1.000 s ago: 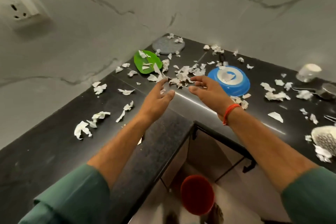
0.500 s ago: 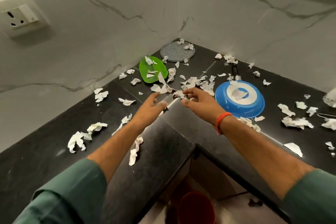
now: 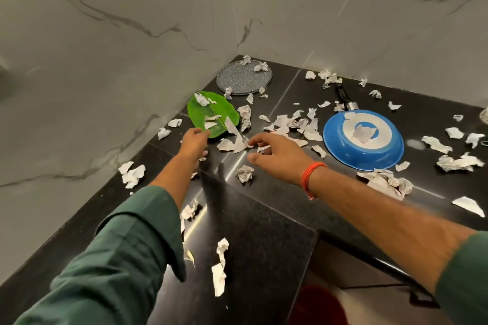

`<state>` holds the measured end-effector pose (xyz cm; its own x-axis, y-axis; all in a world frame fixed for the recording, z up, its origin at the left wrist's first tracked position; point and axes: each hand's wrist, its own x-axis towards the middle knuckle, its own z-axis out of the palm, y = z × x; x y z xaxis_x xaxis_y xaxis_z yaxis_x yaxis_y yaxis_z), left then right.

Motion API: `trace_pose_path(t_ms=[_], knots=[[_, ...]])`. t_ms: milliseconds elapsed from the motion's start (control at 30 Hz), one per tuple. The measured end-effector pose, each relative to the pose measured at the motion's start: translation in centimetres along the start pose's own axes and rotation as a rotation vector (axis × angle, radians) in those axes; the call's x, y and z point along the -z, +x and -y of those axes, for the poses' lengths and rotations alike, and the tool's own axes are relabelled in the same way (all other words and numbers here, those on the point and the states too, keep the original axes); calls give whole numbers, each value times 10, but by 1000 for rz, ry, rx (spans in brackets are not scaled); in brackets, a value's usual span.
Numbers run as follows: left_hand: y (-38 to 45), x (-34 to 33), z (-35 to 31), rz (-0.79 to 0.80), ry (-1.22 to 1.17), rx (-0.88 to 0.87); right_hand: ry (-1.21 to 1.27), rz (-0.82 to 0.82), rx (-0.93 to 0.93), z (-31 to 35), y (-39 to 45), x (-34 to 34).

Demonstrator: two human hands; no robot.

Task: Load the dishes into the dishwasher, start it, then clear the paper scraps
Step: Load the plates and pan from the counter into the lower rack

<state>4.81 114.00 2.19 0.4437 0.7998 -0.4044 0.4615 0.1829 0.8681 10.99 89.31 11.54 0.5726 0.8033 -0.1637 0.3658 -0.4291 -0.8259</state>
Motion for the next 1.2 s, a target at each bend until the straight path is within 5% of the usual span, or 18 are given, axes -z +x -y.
trace_pose_path(t_ms=[567, 700, 833, 933, 1067, 1200], knots=[[72, -4, -34, -1, -362, 199, 267, -155, -181, 5, 45, -38], [44, 6, -36, -81, -273, -18, 295, -193, -225, 8, 54, -41], [23, 31, -13, -234, 348, -617, 333, -229, -238, 11, 57, -38], [7, 48, -19, -357, 689, -899, 340, -247, -235, 10, 53, -31], [-11, 54, -41, -334, 735, -1046, 346, -285, -214, 7, 42, -13], [-34, 27, -70, -152, 517, -990, 346, -362, -187, -4, 25, 15]])
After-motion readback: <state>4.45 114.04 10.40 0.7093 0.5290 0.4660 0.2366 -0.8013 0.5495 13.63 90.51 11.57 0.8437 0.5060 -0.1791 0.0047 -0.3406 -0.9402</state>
